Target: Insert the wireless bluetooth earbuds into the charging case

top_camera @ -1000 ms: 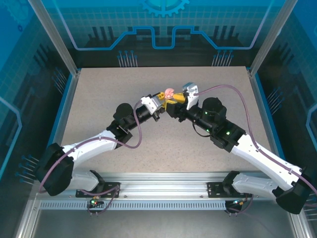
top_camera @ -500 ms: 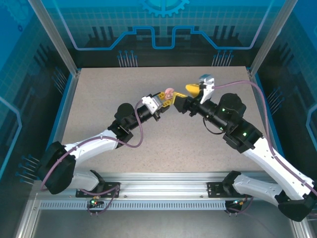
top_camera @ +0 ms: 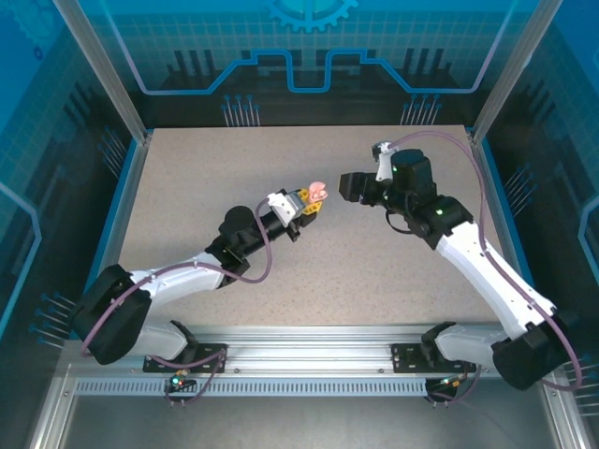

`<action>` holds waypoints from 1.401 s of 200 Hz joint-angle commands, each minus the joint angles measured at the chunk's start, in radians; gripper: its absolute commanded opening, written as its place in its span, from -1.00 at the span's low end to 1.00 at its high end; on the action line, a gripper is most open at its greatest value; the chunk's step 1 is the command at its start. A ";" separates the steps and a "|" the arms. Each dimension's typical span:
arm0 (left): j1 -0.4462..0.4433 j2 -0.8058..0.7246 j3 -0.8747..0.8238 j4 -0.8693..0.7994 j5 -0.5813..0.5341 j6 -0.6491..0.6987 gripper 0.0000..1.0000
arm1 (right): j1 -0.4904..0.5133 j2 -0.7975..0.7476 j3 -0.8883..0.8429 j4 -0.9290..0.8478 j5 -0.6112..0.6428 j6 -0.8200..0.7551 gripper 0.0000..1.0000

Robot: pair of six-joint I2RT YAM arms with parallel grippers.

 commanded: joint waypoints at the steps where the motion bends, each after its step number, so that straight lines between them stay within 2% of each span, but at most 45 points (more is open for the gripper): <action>1: -0.008 0.005 -0.031 0.047 0.022 -0.063 -1.00 | -0.011 0.090 0.125 -0.151 -0.060 -0.014 0.47; 57: -0.020 0.052 -0.041 0.059 0.056 -0.108 -1.00 | 0.006 0.325 0.351 -0.296 -0.140 -0.064 0.45; 133: -0.030 0.106 -0.009 0.077 0.064 -0.124 -1.00 | 0.097 0.572 0.611 -0.426 -0.106 -0.121 0.41; 189: -0.034 0.105 -0.018 0.094 0.046 -0.124 -1.00 | 0.109 0.605 0.614 -0.421 -0.045 -0.118 0.40; 280: -0.036 0.099 -0.021 0.100 0.028 -0.105 -1.00 | 0.068 0.544 0.488 -0.381 -0.054 -0.115 0.40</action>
